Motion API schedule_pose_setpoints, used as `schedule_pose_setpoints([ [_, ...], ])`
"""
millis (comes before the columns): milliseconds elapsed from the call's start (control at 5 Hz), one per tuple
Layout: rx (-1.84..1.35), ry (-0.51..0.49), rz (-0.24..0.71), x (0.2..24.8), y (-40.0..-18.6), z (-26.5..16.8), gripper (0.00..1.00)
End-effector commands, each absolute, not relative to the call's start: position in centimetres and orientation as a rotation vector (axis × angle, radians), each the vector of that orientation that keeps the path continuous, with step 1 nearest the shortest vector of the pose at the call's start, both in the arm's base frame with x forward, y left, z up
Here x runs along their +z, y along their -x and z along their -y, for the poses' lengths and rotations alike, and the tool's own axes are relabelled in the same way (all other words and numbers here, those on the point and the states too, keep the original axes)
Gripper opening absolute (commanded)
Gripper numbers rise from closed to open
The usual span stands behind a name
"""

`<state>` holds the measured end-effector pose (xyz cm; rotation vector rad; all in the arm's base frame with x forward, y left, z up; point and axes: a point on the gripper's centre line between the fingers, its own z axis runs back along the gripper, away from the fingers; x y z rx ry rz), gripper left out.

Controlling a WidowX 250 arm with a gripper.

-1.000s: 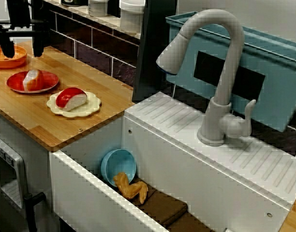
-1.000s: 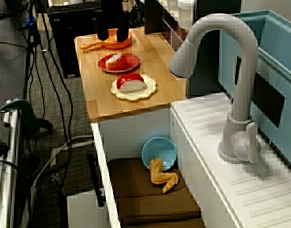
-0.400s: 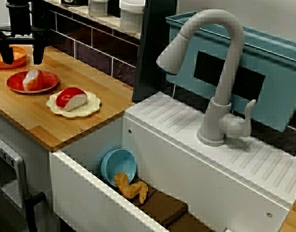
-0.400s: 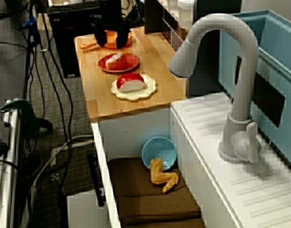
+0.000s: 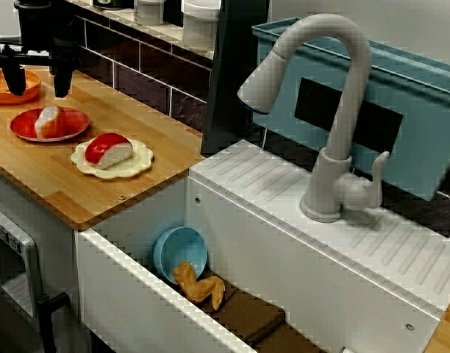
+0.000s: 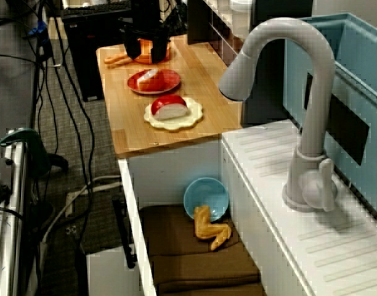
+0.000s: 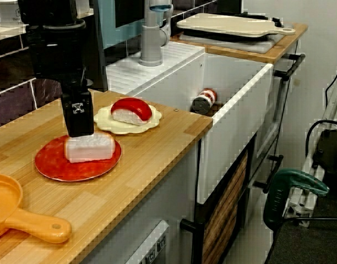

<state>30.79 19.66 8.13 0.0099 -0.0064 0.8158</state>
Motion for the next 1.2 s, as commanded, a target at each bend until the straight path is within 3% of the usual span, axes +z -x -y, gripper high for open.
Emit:
schedule_pose_setpoints([
  [0, 0.737, -0.091, 0.123, 11.1, -30.9, -17.6, 1.0],
  [400, 0.674, -0.087, 0.153, 12.1, -30.6, -15.2, 1.0],
  [1000, 0.219, -0.063, 0.196, 12.7, -31.3, -13.5, 1.0],
])
